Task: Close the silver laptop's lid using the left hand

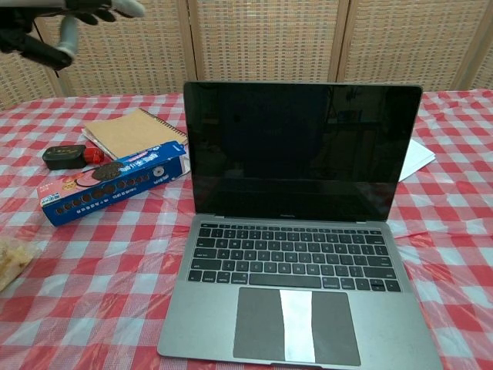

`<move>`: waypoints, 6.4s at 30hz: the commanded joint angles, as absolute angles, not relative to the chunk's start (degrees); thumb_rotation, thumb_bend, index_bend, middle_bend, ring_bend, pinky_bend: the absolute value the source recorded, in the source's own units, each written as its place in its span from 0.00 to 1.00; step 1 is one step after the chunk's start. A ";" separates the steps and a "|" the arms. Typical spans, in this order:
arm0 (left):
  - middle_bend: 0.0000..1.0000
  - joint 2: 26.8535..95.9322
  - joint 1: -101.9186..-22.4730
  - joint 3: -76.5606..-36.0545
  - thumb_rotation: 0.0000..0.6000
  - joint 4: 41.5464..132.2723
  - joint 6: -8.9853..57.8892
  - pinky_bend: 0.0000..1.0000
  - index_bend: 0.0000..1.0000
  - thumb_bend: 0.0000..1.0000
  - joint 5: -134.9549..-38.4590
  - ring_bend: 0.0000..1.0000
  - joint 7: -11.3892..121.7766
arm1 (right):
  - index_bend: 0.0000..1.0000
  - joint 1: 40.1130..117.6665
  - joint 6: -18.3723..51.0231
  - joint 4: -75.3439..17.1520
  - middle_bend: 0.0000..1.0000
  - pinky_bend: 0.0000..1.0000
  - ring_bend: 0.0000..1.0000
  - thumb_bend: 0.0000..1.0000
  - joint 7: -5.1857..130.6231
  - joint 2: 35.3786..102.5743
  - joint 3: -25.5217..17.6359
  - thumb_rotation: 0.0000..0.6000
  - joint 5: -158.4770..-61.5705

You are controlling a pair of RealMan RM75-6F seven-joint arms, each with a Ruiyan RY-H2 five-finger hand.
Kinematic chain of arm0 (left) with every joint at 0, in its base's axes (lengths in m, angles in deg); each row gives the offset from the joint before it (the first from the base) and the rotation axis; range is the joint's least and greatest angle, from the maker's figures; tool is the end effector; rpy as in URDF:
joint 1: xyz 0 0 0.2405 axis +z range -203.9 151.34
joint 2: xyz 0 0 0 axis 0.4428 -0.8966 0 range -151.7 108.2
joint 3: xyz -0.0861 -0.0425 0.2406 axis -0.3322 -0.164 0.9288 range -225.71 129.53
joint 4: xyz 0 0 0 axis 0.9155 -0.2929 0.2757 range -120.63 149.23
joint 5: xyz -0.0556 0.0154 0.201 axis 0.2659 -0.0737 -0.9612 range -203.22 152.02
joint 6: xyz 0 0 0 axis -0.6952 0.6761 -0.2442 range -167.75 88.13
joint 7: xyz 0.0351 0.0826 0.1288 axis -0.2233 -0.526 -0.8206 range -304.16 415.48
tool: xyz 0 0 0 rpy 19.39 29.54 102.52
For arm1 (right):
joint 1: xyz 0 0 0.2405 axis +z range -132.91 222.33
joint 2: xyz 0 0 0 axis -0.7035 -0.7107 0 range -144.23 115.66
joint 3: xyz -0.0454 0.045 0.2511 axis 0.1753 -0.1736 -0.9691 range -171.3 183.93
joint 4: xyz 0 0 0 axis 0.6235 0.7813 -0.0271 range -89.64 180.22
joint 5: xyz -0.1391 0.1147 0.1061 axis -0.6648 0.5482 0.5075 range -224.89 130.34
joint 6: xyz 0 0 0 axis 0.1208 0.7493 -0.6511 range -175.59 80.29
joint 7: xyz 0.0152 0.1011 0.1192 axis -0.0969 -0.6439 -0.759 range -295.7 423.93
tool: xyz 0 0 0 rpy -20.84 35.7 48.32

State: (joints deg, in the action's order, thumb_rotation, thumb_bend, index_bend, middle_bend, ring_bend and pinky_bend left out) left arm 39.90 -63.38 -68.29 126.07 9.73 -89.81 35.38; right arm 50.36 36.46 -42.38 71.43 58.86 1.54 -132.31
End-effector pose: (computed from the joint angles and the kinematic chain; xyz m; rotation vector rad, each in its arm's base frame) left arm -0.1051 0.3395 0.1099 -1.8914 -0.8838 -1.0197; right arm -0.3120 -0.2054 0.1204 1.3853 -0.8584 0.8779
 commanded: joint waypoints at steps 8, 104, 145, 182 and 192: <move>0.00 48.42 -78.90 -72.10 1.00 116.16 3.30 0.19 0.07 1.00 -76.67 0.03 32.45 | 0.00 51.04 34.26 -40.38 0.00 0.00 0.00 0.63 70.04 59.06 0.29 1.00 -129.08; 0.38 52.20 -95.24 -53.80 1.00 126.70 -3.07 0.46 0.50 1.00 -67.46 0.42 46.32 | 0.01 50.87 35.68 -42.52 0.00 0.00 0.00 0.65 68.20 57.70 1.07 1.00 -130.26; 0.38 59.64 -94.82 -45.06 1.00 120.84 -4.91 0.45 0.48 1.00 -67.13 0.42 45.70 | 0.01 50.76 35.59 -43.57 0.00 0.00 0.00 0.65 68.40 57.25 1.34 1.00 -130.39; 0.00 52.43 -61.57 -38.70 1.00 123.14 43.70 0.00 0.00 0.16 -98.19 0.00 30.01 | 0.00 50.29 35.84 -44.43 0.00 0.00 0.00 0.62 69.80 57.26 3.09 1.00 -132.60; 0.00 55.72 -47.80 -36.27 1.00 113.58 59.71 0.00 0.00 0.04 -103.68 0.00 25.01 | 0.00 50.43 35.91 -44.85 0.00 0.00 0.00 0.60 71.34 57.74 4.19 1.00 -134.67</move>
State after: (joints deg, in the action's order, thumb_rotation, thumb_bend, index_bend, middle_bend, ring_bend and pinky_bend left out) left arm 54.83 -51.10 -37.74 116.18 56.80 -101.63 26.09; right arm 50.39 35.93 -44.83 71.19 57.64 4.07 -134.49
